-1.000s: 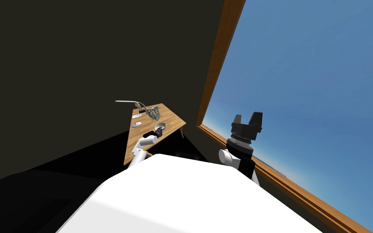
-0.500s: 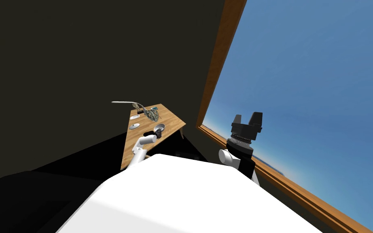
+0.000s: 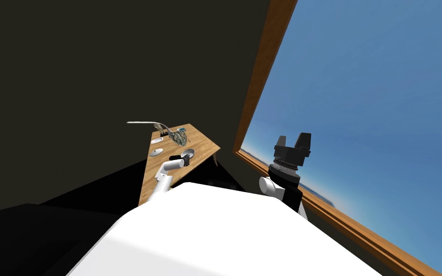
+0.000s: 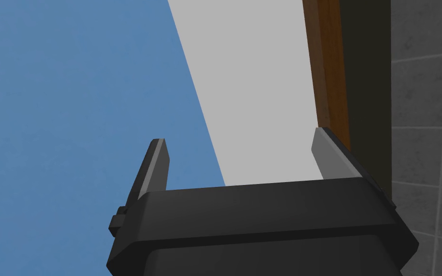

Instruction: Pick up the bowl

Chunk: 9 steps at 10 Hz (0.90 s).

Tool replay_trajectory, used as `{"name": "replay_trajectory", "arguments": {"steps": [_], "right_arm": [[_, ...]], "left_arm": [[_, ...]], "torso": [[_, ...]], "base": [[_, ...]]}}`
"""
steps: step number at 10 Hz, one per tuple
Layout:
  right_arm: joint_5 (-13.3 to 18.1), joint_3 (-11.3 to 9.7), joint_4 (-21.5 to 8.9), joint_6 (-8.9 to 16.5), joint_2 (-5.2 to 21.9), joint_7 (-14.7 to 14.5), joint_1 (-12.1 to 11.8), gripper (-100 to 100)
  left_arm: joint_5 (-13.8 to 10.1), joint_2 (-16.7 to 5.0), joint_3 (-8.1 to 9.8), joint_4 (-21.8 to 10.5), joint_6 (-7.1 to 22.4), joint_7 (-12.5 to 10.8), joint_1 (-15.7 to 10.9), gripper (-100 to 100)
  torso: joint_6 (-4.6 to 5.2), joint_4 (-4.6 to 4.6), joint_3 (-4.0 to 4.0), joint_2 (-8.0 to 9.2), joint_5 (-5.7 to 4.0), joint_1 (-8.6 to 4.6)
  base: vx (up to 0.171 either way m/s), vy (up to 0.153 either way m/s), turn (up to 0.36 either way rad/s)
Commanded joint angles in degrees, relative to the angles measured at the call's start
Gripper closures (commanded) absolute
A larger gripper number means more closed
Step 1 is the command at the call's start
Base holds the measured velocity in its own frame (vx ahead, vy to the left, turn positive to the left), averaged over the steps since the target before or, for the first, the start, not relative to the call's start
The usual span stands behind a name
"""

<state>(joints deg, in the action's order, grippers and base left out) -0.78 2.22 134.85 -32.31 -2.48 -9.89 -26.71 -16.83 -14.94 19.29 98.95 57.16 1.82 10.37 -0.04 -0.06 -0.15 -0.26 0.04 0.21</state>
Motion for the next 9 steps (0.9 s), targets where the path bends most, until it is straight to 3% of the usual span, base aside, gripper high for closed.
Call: {"name": "replay_trajectory", "arguments": {"steps": [1,8,9], "right_arm": [[0.0,0.0,0.0,0.0,0.0,0.0,0.0,0],[0.0,0.0,0.0,0.0,0.0,0.0,0.0,0],[0.0,0.0,0.0,0.0,0.0,0.0,0.0,0]], "left_arm": [[0.4,-0.2,0.67,-1.0,2.4,0.0,-0.7,-100],[2.6,-0.9,3.63,-5.1,11.2,-0.1,-2.5,-100],[2.2,-1.1,3.49,-4.5,10.6,-0.1,-2.4,-100]], "torso": [[0.0,0.0,0.0,0.0,0.0,0.0],[0.0,0.0,0.0,0.0,0.0,0.02],[0.0,0.0,0.0,0.0,0.0,0.01]], "base": [[0.058,0.033,-0.022],[0.079,0.057,-0.024],[0.033,0.024,-0.005]]}}
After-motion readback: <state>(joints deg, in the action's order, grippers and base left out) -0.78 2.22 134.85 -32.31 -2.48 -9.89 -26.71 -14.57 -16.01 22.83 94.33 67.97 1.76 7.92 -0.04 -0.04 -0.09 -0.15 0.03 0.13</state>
